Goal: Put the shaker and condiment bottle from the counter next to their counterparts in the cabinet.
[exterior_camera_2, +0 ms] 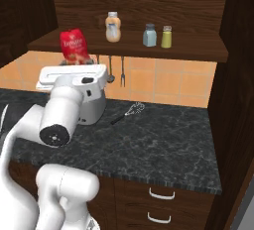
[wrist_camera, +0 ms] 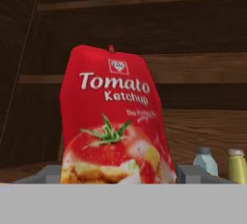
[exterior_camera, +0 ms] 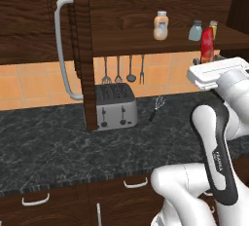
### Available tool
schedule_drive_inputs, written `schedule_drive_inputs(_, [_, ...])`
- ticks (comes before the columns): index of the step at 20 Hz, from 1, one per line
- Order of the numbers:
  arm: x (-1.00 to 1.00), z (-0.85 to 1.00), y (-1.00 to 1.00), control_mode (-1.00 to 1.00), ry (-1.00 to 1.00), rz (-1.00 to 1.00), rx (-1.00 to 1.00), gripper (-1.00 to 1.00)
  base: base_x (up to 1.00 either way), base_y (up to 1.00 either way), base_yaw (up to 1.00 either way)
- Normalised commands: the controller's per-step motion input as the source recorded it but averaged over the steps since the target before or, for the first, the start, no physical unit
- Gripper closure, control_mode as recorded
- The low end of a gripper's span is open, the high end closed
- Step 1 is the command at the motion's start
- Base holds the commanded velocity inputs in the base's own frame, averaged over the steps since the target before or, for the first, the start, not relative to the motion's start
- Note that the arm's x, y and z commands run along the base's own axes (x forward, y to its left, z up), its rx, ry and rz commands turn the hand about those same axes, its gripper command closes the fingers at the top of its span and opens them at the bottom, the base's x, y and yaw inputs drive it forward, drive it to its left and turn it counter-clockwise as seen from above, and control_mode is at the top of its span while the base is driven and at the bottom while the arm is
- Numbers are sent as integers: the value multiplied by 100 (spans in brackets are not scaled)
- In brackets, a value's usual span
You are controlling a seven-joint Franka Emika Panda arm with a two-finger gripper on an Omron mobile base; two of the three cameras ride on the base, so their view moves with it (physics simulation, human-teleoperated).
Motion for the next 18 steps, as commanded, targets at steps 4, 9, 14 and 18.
schedule_drive_inputs(4, [9, 74, 42, -100, -21, -4, 0, 100, 0, 0, 0])
schedule_drive_inputs(9, [12, 7, 9, -100, 3, -2, 0, 100, 0, 0, 0])
schedule_drive_inputs(14, [32, 11, 0, -100, -1, -8, 6, 100, 0, 0, 0])
schedule_drive_inputs(18, [21, 46, 1, -100, -6, -16, 1, 100, 0, 0, 0])
